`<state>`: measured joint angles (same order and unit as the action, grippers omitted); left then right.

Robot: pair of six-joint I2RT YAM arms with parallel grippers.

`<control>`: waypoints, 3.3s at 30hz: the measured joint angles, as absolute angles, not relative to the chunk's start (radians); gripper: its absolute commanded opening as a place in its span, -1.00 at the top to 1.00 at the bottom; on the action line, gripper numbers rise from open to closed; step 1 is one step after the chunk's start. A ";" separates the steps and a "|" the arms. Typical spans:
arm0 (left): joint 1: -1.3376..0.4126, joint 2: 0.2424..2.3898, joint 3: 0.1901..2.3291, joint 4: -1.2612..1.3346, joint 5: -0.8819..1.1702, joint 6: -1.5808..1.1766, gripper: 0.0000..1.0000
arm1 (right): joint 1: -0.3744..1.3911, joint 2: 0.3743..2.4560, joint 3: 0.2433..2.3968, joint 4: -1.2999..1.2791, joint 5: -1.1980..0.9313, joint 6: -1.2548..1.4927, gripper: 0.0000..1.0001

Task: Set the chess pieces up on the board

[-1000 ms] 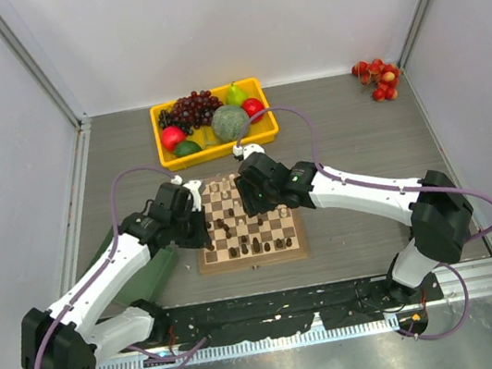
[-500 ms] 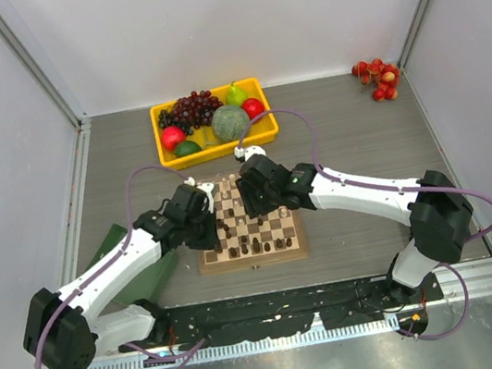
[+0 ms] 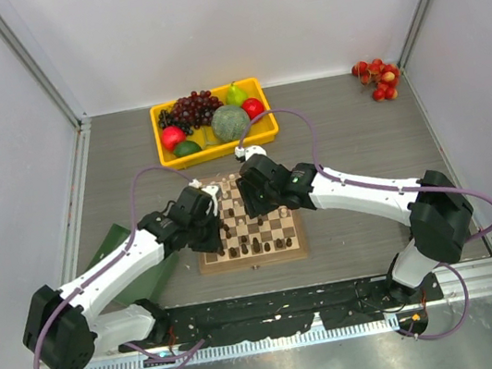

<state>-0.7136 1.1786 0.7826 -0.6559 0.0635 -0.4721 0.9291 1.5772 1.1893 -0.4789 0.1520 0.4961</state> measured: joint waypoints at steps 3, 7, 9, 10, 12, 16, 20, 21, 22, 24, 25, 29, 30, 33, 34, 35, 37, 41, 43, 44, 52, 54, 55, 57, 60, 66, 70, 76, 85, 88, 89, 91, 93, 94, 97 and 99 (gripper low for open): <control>-0.717 1.179 0.780 -0.656 0.062 -0.473 0.78 | 0.929 1.577 1.189 -0.479 0.152 0.496 0.03; -0.720 1.189 0.780 -0.655 0.056 -0.474 0.78 | 0.928 1.577 1.189 -0.479 0.152 0.496 0.04; -0.722 1.202 0.780 -0.655 0.052 -0.477 0.79 | 0.928 1.577 1.189 -0.479 0.152 0.496 0.04; -0.723 1.208 0.780 -0.655 0.051 -0.481 0.79 | 0.928 1.577 1.189 -0.479 0.152 0.496 0.03; -0.727 1.216 0.780 -0.655 0.047 -0.487 0.78 | 0.928 1.577 1.189 -0.479 0.152 0.497 0.04; -0.732 1.230 0.780 -0.654 0.044 -0.492 0.74 | 0.928 1.577 1.186 -0.479 0.152 0.497 0.03; -0.735 1.235 0.780 -0.650 0.041 -0.496 0.57 | 0.928 1.577 1.184 -0.479 0.152 0.497 0.04; -0.736 1.235 0.780 -0.648 0.038 -0.497 0.52 | 0.928 1.577 1.184 -0.479 0.152 0.497 0.04; -0.738 1.235 0.780 -0.647 0.035 -0.498 0.49 | 0.928 1.577 1.184 -0.479 0.152 0.497 0.04; -0.738 1.235 0.780 -0.647 0.031 -0.500 0.46 | 0.928 1.577 1.184 -0.479 0.152 0.497 0.04; -0.738 1.235 0.780 -0.647 0.028 -0.501 0.44 | 0.928 1.577 1.184 -0.479 0.152 0.497 0.04; -0.739 1.235 0.780 -0.648 0.023 -0.508 0.38 | 0.928 1.577 1.184 -0.479 0.152 0.497 0.03; -0.739 1.235 0.780 -0.648 0.022 -0.511 0.35 | 0.928 1.577 1.184 -0.479 0.152 0.497 0.04; -0.739 1.235 0.780 -0.648 0.019 -0.517 0.28 | 0.928 1.577 1.184 -0.479 0.152 0.497 0.03; -0.739 1.235 0.780 -0.648 0.019 -0.517 0.25 | 0.928 1.577 1.184 -0.479 0.152 0.497 0.03; -0.739 1.235 0.780 -0.649 0.015 -0.517 0.20 | 0.928 1.577 1.184 -0.479 0.152 0.497 0.03; -0.739 1.234 0.781 -0.656 0.003 -0.517 0.07 | 0.928 1.577 1.184 -0.479 0.151 0.497 0.03; -0.739 1.202 0.788 -0.673 -0.027 -0.517 -0.18 | 0.928 1.577 1.184 -0.479 0.150 0.497 0.03; -0.739 1.172 0.801 -0.683 -0.044 -0.517 -0.34 | 0.928 1.577 1.184 -0.479 0.151 0.497 0.03; -0.739 1.155 0.809 -0.686 -0.056 -0.516 -0.39 | 0.928 1.577 1.184 -0.479 0.151 0.497 0.03; -0.736 1.072 0.867 -0.703 -0.186 -0.489 -0.82 | 0.927 1.577 1.184 -0.479 0.152 0.497 0.03; -0.728 1.074 0.871 -0.707 -0.205 -0.479 -0.83 | 0.927 1.577 1.184 -0.479 0.151 0.497 0.03; -0.721 1.080 0.876 -0.712 -0.213 -0.468 -0.81 | 0.927 1.577 1.184 -0.479 0.151 0.497 0.03; -0.706 1.102 0.886 -0.715 -0.219 -0.458 -0.76 | 0.927 1.577 1.184 -0.479 0.152 0.498 0.03; -0.680 1.156 0.908 -0.712 -0.217 -0.438 -0.61 | 0.927 1.577 1.184 -0.479 0.152 0.499 0.03; -0.644 1.271 0.962 -0.685 -0.184 -0.405 -0.35 | 0.927 1.577 1.183 -0.479 0.157 0.502 0.03; -0.635 1.331 1.002 -0.667 -0.155 -0.381 -0.15 | 0.927 1.577 1.178 -0.478 0.167 0.505 0.03; -0.622 1.394 1.026 -0.638 -0.104 -0.357 0.00 | 0.926 1.570 1.158 -0.479 0.195 0.515 0.03; -0.597 1.466 1.027 -0.624 -0.048 -0.348 0.14 | 0.919 1.489 1.123 -0.476 0.267 0.543 0.03; -0.595 1.480 1.032 -0.624 -0.036 -0.340 0.17 | 0.916 1.460 1.106 -0.468 0.286 0.552 0.03; -0.595 1.484 1.034 -0.623 -0.032 -0.337 0.17 | 0.914 1.451 1.100 -0.464 0.290 0.554 0.03; -0.594 1.493 1.041 -0.623 -0.027 -0.335 0.20 | 0.911 1.439 1.091 -0.461 0.295 0.556 0.03; -0.593 1.499 1.045 -0.620 -0.024 -0.333 0.21 | 0.907 1.436 1.084 -0.456 0.299 0.559 0.03; -0.593 1.503 1.047 -0.620 -0.023 -0.332 0.22 | 0.907 1.436 1.083 -0.456 0.299 0.560 0.03; -0.593 1.515 1.048 -0.619 -0.012 -0.332 0.24 | 0.905 1.436 1.079 -0.455 0.299 0.563 0.03; -0.593 1.524 1.048 -0.619 -0.002 -0.332 0.25 | 0.905 1.436 1.078 -0.455 0.299 0.564 0.03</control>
